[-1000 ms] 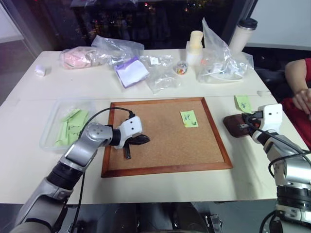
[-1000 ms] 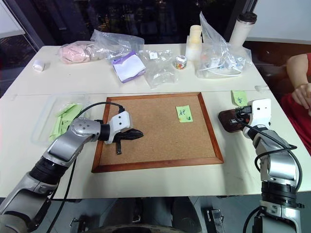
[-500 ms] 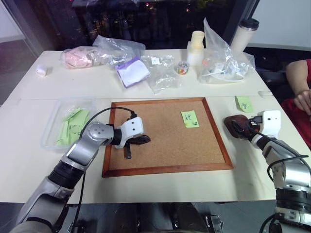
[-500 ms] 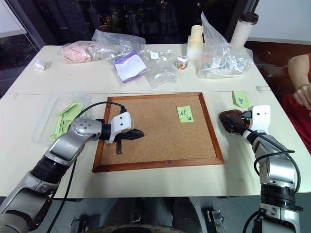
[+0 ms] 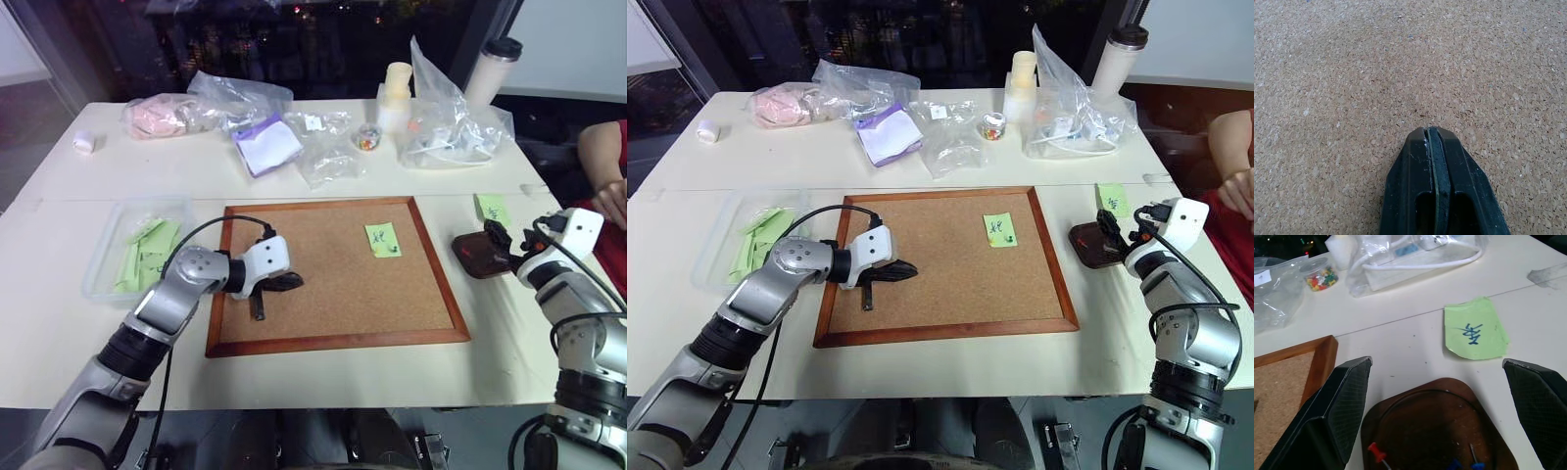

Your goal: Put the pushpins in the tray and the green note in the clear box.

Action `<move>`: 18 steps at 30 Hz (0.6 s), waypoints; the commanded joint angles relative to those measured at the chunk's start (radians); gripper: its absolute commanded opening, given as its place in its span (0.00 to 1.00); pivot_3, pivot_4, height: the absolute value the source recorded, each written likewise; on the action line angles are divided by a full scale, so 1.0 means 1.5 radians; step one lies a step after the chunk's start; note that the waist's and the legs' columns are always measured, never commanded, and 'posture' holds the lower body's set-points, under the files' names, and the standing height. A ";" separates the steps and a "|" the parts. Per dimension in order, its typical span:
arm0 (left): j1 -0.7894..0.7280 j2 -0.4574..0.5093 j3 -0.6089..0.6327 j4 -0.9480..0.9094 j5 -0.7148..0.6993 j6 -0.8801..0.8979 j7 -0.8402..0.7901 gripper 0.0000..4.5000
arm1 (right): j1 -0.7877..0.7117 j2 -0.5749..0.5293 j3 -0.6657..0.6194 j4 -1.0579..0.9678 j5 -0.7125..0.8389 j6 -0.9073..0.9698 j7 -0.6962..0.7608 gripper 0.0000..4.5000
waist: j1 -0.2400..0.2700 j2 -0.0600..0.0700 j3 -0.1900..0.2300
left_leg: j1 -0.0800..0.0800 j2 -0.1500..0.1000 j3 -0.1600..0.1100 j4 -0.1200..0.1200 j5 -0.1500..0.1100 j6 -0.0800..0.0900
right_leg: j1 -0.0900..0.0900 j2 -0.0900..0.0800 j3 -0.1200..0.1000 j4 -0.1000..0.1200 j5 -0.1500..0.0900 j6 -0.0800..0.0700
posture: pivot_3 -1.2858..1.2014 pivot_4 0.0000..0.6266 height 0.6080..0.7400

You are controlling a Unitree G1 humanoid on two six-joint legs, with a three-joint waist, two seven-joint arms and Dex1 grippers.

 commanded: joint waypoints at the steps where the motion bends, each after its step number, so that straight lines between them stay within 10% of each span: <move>1: 0.018 0.006 -0.018 0.019 0.025 0.012 0.002 0.00 | 0.045 -0.043 0.093 -0.119 -0.009 -0.017 0.100 0.97 | 0.000 0.000 0.000 | 0.000 0.000 0.000 0.000 0.000 0.000 | 0.000 0.000 0.000 0.000 0.000 0.000 | 0.52 0.24 0.95; 18: 0.019 0.007 -0.019 0.017 0.026 0.018 0.002 0.00 | 0.018 0.003 0.302 -0.082 -0.100 -0.115 0.183 0.97 | -0.001 0.000 0.000 | 0.003 0.000 0.000 0.000 -0.001 0.001 | 0.003 0.000 0.000 -0.001 0.000 0.000 | 0.52 0.24 0.95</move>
